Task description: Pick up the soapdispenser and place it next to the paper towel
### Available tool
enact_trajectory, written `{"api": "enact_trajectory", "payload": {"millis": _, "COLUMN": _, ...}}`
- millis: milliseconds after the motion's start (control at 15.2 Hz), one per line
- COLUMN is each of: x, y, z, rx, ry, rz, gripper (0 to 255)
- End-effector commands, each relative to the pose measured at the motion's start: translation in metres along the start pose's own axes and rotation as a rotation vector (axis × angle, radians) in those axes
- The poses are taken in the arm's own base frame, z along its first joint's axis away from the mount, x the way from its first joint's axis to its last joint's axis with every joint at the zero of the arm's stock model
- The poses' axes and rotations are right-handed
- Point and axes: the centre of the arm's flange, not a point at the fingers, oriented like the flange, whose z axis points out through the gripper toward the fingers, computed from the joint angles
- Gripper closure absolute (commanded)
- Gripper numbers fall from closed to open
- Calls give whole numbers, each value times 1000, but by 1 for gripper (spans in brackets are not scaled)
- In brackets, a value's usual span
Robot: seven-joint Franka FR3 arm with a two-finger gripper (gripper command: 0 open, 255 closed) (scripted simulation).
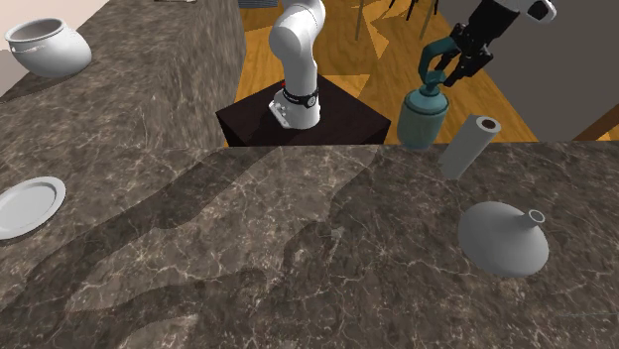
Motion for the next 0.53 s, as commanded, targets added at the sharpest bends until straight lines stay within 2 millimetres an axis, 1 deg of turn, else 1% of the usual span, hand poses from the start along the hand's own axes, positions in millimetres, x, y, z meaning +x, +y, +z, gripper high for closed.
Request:
{"api": "enact_trajectory", "payload": {"millis": 0, "x": 3, "y": 0, "z": 11, "rx": -1, "ry": 1, "rz": 0, "gripper": 255}}
{"api": "enact_trajectory", "payload": {"millis": 462, "x": 14, "y": 0, "z": 46, "rx": -1, "ry": 1, "rz": 0, "gripper": 255}}
